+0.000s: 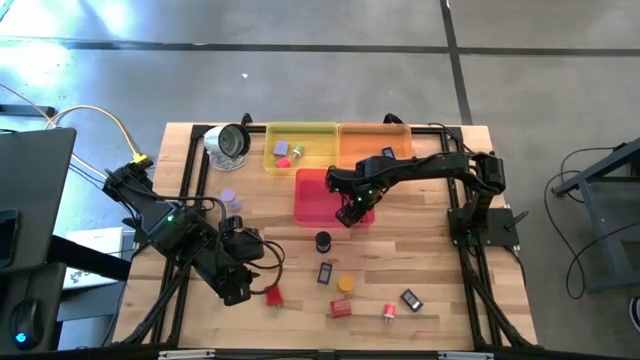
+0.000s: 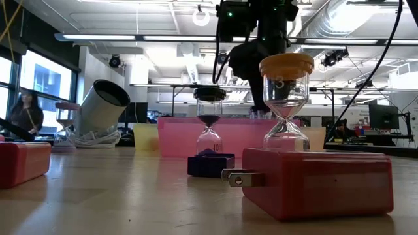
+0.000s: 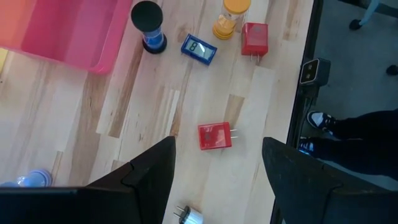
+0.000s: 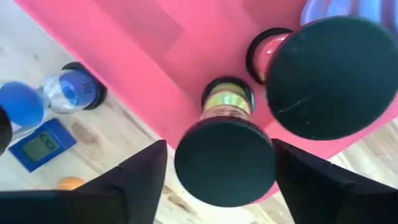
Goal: Pick & Place Office items
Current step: Put the right black hourglass into the red bin, then put the violet digital clock into the orange bin
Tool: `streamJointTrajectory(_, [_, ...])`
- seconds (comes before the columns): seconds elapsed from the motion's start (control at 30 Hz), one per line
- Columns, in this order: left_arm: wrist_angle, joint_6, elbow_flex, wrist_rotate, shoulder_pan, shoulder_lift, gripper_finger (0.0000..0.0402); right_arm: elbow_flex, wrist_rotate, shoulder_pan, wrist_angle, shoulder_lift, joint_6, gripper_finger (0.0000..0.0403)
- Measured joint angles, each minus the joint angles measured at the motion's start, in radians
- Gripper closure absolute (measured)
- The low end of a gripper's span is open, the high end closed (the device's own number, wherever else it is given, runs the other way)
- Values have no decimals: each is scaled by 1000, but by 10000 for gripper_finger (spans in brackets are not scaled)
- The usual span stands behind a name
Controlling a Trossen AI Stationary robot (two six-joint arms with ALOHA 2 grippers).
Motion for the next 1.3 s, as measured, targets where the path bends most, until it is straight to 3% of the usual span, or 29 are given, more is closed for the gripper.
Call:
streamJointTrajectory(0.27, [1, -8, 0, 2, -7, 0, 170, 0, 9, 0, -4, -39, 3, 102])
streamJointTrajectory(0.57, [0, -8, 0, 2, -6, 0, 170, 0, 69, 38, -65, -213, 69, 101])
streamJointTrajectory(0.9, [19, -14, 0, 2, -6, 0, 170, 0, 138, 278, -68, -408, 109, 101])
streamJointTrajectory(1.1, [44, -14, 0, -3, -3, 0, 170, 0, 133, 464, -77, -404, 115, 101])
streamJointTrajectory(1.3, [58, -16, 0, -25, 10, 15, 170, 0, 140, 577, -251, -351, 286, 105])
